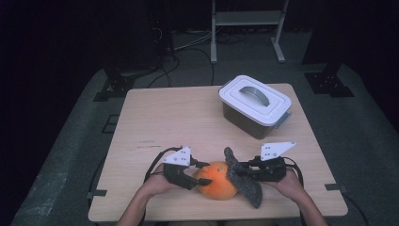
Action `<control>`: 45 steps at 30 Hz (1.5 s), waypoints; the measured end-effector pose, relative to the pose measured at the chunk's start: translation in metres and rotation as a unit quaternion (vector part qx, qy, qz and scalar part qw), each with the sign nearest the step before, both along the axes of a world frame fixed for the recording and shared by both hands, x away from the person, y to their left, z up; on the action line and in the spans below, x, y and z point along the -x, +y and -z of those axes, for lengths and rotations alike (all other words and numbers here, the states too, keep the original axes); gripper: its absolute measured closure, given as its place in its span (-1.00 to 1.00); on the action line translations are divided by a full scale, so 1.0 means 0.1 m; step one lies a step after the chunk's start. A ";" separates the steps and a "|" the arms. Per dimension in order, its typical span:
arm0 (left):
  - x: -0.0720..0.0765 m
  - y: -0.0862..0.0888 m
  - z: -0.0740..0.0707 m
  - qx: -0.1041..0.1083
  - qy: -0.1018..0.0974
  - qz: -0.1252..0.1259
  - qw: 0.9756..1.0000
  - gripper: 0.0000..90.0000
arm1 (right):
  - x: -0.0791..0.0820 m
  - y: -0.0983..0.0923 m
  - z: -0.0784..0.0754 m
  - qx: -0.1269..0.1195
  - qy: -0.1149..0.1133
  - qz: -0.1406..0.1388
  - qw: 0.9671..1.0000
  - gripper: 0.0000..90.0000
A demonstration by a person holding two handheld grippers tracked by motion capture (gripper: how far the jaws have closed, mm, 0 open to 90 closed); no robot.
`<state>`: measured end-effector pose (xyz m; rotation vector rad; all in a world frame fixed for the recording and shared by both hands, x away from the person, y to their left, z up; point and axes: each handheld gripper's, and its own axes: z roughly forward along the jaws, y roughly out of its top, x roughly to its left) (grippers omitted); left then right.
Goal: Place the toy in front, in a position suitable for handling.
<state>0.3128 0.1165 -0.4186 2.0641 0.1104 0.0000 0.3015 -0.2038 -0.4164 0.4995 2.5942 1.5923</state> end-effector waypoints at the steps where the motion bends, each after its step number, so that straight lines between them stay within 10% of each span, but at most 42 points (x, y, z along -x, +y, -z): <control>1: 0.00 0.00 0.00 0.000 0.000 0.000 1.000 0.00 | 0.00 -0.02 -0.01 -0.003 -0.001 0.004 1.000 0.65; 5: 0.02 -0.04 -0.02 0.010 -0.001 0.002 1.000 0.03 | 0.07 0.02 -0.13 -0.035 -0.022 -0.003 0.999 0.65; 17: 0.02 -0.03 -0.05 0.018 0.001 -0.003 1.000 0.06 | 0.07 0.04 -0.08 -0.007 -0.024 0.006 1.000 0.65; 21: 0.02 -0.01 -0.10 0.039 0.004 -0.005 0.999 0.07 | 0.14 0.10 -0.21 -0.037 -0.045 -0.003 0.998 0.65; 26: 0.04 -0.02 -0.07 0.030 -0.003 -0.002 1.000 0.04 | 0.15 0.20 -0.12 -0.001 -0.041 -0.019 0.999 0.65; 36: -0.02 -0.01 -0.01 0.015 0.024 -0.022 0.999 -0.61 | 0.12 0.13 -0.03 0.016 -0.030 -0.016 0.999 0.65; 45: -0.05 0.03 0.01 0.015 0.031 -0.022 0.999 -0.08 | 0.07 0.01 -0.03 0.017 -0.025 0.000 1.000 0.66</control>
